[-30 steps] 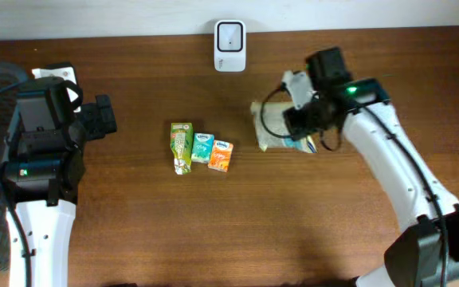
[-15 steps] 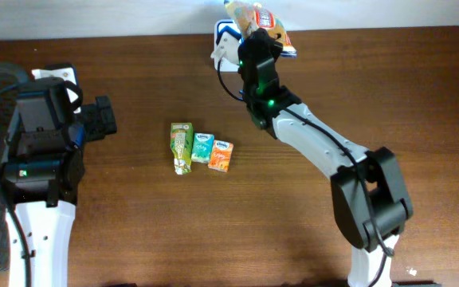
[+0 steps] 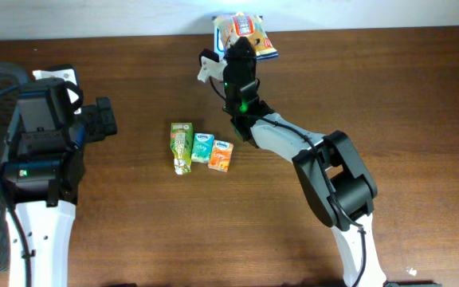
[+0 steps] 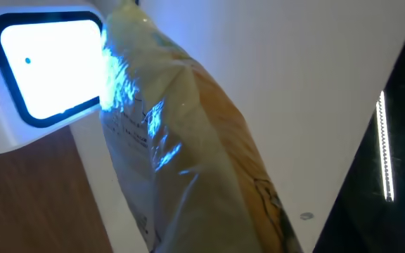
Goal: Scan the item barcode
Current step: 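Lift the wet-wipe pack and hold its barcode over the scanner, then move the wet-wipe pack right and drop it on the table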
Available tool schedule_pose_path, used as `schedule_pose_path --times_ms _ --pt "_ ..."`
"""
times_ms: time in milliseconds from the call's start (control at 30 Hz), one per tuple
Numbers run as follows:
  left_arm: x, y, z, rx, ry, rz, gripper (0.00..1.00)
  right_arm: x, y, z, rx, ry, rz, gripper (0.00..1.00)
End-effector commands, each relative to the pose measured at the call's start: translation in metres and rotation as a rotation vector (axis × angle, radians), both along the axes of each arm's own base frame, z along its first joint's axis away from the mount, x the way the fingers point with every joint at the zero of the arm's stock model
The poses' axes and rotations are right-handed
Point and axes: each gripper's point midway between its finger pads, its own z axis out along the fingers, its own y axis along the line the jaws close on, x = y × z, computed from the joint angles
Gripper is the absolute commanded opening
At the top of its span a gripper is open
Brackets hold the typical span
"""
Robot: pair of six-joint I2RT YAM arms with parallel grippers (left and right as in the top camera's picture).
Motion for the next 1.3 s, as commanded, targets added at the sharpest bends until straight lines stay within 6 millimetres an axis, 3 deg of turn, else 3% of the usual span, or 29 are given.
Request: schedule_pose_path --times_ms 0,300,433,467,567,700,733,800,900,967,1033,1133,1200,1233,1267 --pt "-0.001 0.003 0.009 0.012 -0.02 0.006 0.99 0.002 0.003 0.009 0.015 -0.027 0.003 0.04" --pt "-0.001 0.003 0.009 0.012 -0.02 0.006 0.99 -0.001 -0.008 0.034 0.014 -0.093 -0.058 0.04" --pt "-0.001 0.003 0.009 0.012 -0.02 0.006 0.99 -0.019 -0.024 0.099 0.057 -0.122 -0.092 0.04" --pt "-0.001 0.003 0.009 0.012 -0.02 0.006 0.99 -0.035 -0.033 0.128 0.128 -0.097 -0.092 0.04" --pt "-0.001 0.003 0.009 0.012 -0.02 0.006 0.99 -0.084 -0.06 0.175 0.384 -0.017 -0.11 0.04" --pt "-0.001 0.003 0.009 0.012 -0.02 0.006 0.99 -0.192 -0.068 0.191 1.097 0.402 0.07 0.04" --pt "-0.001 0.003 0.009 0.012 -0.02 0.006 0.99 -0.213 -0.089 0.194 1.315 0.48 0.025 0.04" --pt "-0.001 0.003 0.009 0.012 -0.02 0.006 0.99 -0.237 -0.155 0.181 1.596 0.578 -0.154 0.04" --pt "-0.001 0.003 0.009 0.012 -0.02 0.006 0.99 -0.241 -0.231 0.15 1.817 0.638 -0.335 0.04" --pt "-0.001 0.003 0.009 0.012 -0.02 0.006 0.99 -0.228 -0.303 0.103 1.994 0.634 -0.534 0.04" --pt "-0.001 0.003 0.009 0.012 -0.02 0.006 0.99 -0.211 -0.355 0.042 2.087 0.65 -0.716 0.04" --pt "-0.002 0.003 0.008 0.012 -0.018 0.006 0.99 -0.207 -0.4 -0.051 2.218 0.724 -0.967 0.04" --pt "-0.002 0.003 0.008 0.012 -0.016 0.006 0.99 -0.221 -0.424 -0.095 2.181 0.715 -1.152 0.04" --pt "-0.002 0.003 0.008 0.012 -0.016 0.006 0.99 -0.229 -0.436 -0.109 2.127 0.689 -1.239 0.04" --pt "-0.002 0.003 0.008 0.012 -0.016 0.006 0.99 -0.234 -0.442 -0.112 2.102 0.67 -1.276 0.12"
